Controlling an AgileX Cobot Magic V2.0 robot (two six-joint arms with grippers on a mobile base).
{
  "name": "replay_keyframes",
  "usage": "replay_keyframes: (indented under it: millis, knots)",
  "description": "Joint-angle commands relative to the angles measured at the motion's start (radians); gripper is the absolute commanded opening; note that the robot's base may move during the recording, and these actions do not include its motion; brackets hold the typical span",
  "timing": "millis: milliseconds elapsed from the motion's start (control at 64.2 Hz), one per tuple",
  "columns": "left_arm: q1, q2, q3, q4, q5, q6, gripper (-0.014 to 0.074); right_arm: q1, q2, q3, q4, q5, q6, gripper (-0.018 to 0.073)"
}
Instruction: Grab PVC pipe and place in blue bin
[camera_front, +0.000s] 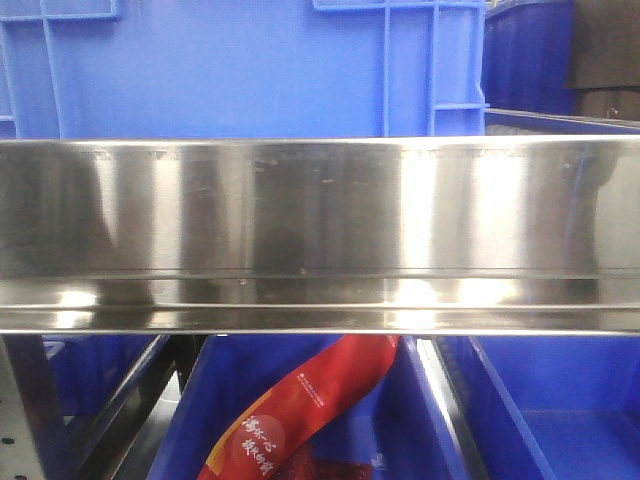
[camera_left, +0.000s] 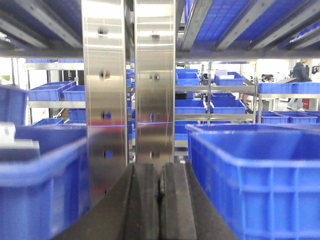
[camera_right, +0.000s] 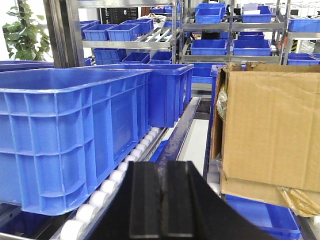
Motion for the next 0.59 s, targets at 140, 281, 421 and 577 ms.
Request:
replay_keyframes:
  millis: [140,281,421,577]
  knots:
    - [0.000,-0.004,0.140,-0.008,-0.116,-0.012,-0.0111,-0.005,-0.003,0.002,-0.002,-0.016,0.000,-0.0167]
    - [0.018,-0.004,0.217,-0.067,-0.175,-0.012,-0.0111,-0.005,-0.003,0.002,-0.002,-0.016,0.000,-0.0167]
    - [0.066,-0.004,0.281,-0.086,-0.284,-0.012,-0.0111,-0.005,-0.003,0.002,-0.002,-0.016,0.000,-0.0167]
    - [0.125,-0.004,0.299,-0.086,-0.306,0.000,-0.0111,-0.005,-0.003,0.002,-0.002,-0.016,0.000,-0.0167]
